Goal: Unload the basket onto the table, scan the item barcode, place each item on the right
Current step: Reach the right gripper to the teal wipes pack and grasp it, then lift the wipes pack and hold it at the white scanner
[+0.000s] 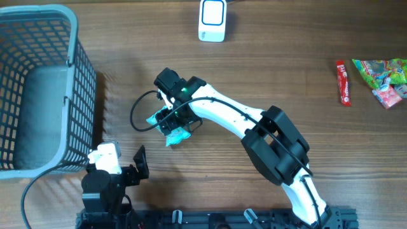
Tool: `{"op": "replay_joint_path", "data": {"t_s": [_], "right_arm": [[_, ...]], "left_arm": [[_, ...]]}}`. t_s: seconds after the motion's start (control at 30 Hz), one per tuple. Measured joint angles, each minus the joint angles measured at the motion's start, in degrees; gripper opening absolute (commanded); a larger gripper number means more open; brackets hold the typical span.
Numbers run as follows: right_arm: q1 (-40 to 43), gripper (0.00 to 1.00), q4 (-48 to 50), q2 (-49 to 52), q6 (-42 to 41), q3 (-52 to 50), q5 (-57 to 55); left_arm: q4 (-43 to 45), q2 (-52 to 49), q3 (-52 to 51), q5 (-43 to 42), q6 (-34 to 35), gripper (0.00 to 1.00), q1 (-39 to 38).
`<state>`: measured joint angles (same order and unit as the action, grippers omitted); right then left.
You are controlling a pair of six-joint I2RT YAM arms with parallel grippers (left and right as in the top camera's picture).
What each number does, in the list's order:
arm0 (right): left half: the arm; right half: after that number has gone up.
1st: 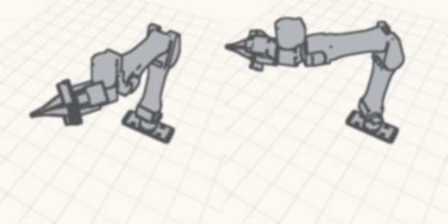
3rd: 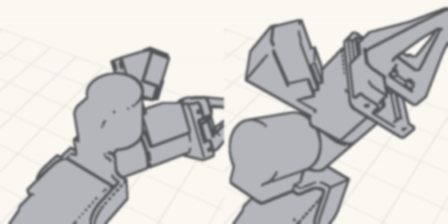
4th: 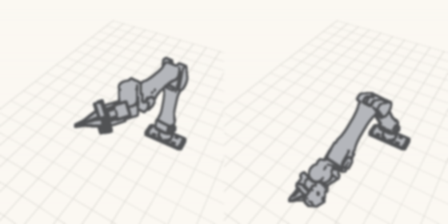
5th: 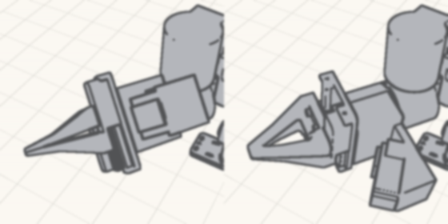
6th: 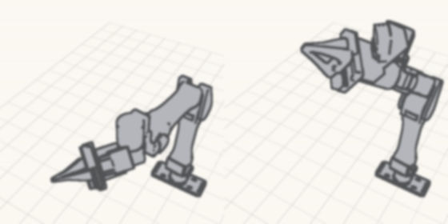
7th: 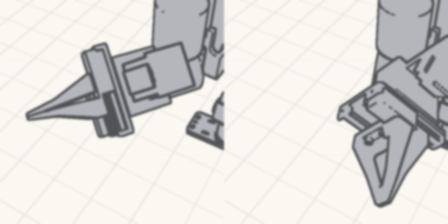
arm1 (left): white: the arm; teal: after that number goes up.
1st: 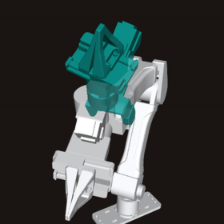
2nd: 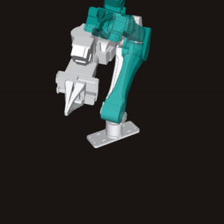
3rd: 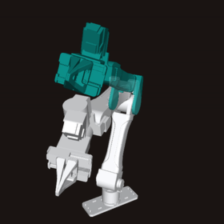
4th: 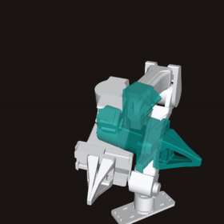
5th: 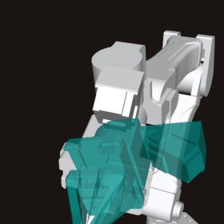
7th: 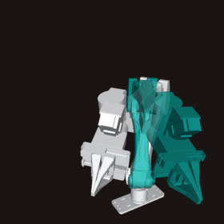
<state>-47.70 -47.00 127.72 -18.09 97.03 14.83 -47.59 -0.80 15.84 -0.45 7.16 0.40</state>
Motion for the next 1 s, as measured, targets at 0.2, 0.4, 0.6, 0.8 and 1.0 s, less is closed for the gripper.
{"op": "replay_joint_path", "data": {"t_s": [0.2,0.4,0.6,0.8,1.0], "right_arm": [[-1.7,0.13,-0.8,0.3,-3.3,0.2,-8.3],[-1.6,0.05,-8.0,0.2,-7.4,2.8,-11.8],[9.4,0.13,-16.1,-1.9,0.3,3.7,13.8],[22.8,0.05,-24.8,-4.5,34.8,4.4,52.4],[23.6,0.04,-16.2,-4.6,54.3,4.5,69.3]], "left_arm": [[0.0,0.0,0.0,0.0,0.0,1.00,0.0],[0.0,0.0,0.0,0.0,0.0,1.00,0.0],[0.0,0.0,0.0,0.0,0.0,1.00,0.0],[0.0,0.0,0.0,0.0,0.0,1.00,0.0],[0.0,0.0,0.0,0.0,0.0,1.00,0.0]]}}
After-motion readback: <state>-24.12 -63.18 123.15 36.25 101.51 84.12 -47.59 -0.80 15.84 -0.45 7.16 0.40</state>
